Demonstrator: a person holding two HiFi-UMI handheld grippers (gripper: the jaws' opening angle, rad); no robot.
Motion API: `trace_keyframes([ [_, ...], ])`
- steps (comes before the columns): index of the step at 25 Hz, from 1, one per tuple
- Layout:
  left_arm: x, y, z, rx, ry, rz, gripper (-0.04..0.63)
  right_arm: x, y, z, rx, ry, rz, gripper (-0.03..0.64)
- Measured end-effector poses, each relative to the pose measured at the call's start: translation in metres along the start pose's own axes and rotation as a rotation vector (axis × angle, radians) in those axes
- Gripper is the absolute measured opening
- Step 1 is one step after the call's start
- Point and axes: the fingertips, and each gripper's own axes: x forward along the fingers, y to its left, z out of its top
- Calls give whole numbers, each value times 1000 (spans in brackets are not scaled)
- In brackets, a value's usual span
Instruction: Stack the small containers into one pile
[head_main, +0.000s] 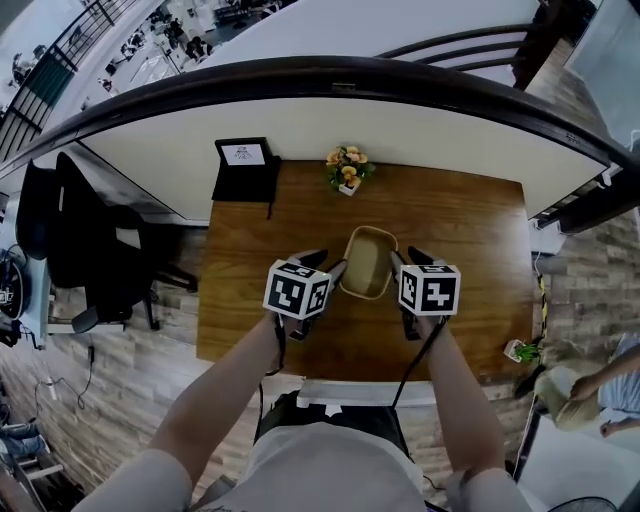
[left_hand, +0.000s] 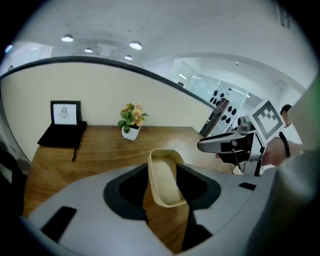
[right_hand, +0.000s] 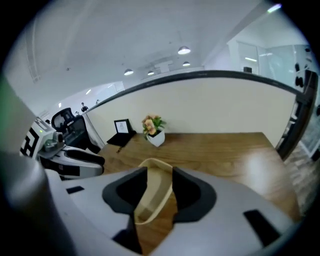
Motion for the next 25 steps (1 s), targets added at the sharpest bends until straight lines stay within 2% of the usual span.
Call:
trace_keyframes([
  [4, -36, -13, 39, 105, -103, 12, 183, -53, 15, 39, -21, -129, 43, 127],
  [9, -95, -36, 88, 193, -254, 20, 172, -126, 36, 83, -105, -289, 57, 114],
  [15, -163, -73, 127, 368, -403, 45, 152, -203, 60, 118, -163, -450, 76, 98],
  [20, -210, -96, 142, 398, -511, 40, 133, -256, 83, 135, -202, -562, 101, 84],
  [25, -245, -112, 145, 429, -573, 45, 118, -295, 105, 137, -257, -630, 120, 78],
])
